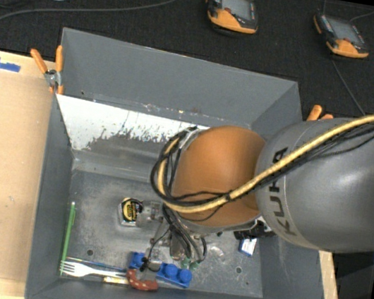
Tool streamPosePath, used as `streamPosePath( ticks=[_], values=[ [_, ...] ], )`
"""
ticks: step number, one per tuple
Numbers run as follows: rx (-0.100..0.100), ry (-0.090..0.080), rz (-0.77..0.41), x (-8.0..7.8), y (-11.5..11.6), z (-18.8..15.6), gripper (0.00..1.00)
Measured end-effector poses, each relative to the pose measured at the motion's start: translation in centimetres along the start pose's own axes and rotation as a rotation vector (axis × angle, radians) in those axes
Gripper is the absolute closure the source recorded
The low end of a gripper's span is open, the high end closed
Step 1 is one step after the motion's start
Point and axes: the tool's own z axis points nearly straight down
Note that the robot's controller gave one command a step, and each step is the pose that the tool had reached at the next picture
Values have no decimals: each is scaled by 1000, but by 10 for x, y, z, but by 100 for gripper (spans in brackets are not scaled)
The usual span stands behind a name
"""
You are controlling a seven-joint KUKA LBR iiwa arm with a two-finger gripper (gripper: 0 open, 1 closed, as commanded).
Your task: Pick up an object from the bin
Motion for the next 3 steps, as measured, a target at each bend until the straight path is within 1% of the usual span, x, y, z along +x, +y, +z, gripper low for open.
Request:
streamPosePath(
  ticks=[1,2,3],
  values=[
    [-2,-8,5,-2,-1,-4,0],
    [-2,-8,55,-6,-47,76,0],
    [-6,-14,48,-4,-80,80,0]
  ],
)
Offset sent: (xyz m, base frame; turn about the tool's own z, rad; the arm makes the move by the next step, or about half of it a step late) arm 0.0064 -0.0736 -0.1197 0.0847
